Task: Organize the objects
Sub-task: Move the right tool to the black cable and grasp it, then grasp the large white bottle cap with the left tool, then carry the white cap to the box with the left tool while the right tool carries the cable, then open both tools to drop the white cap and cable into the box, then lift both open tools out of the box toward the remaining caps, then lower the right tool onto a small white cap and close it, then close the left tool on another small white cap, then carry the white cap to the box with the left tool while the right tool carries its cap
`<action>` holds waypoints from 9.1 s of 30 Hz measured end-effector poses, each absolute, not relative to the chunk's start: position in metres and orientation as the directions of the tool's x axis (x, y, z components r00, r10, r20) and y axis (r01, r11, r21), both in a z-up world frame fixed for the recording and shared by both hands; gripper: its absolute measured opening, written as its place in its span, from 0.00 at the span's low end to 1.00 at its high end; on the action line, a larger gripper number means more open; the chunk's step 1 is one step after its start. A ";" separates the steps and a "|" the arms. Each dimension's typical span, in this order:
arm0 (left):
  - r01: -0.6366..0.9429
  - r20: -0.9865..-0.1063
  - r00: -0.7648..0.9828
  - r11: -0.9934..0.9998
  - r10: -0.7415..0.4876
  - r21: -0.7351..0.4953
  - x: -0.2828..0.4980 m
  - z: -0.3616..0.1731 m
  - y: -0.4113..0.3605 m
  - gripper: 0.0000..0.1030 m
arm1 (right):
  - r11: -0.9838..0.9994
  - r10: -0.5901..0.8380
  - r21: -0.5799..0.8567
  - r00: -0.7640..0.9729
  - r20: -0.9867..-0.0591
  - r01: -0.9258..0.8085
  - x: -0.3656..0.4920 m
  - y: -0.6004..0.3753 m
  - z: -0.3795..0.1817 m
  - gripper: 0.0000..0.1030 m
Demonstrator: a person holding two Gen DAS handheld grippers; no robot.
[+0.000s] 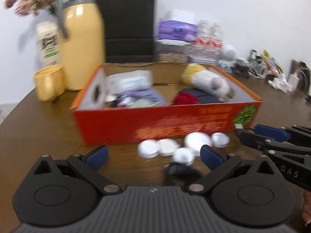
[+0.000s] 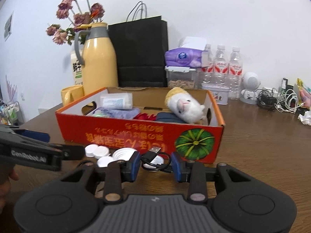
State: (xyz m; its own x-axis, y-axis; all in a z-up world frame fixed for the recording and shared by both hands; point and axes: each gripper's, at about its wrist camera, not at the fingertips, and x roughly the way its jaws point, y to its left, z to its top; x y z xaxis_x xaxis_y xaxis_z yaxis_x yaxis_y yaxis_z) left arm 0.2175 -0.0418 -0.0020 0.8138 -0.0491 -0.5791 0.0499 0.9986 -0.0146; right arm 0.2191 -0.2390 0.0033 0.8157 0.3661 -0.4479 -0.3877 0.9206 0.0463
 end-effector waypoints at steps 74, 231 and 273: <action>0.003 -0.430 0.902 0.994 -0.049 -0.108 0.313 0.037 -0.010 0.40 | 0.887 0.394 -0.073 0.832 -0.391 -0.455 0.313 -0.166 0.039 0.33; 0.015 -0.549 0.835 1.000 -0.020 -0.013 0.237 -0.021 -0.010 0.28 | 0.906 0.391 0.008 0.829 -0.401 -0.423 0.227 -0.215 0.010 0.27; -0.107 -0.431 0.900 0.992 0.067 -0.070 0.315 0.025 -0.009 0.28 | 0.936 0.323 0.007 0.847 -0.422 -0.353 0.330 -0.180 0.019 0.27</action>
State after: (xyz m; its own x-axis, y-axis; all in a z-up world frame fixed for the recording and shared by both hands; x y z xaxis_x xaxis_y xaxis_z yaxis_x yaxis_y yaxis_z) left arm 0.3149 -0.0089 0.0254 0.8997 0.0667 -0.4315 -0.1074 0.9917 -0.0705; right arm 0.3304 -0.1805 0.0192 0.8474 0.3226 -0.4217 -0.3528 0.9357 0.0067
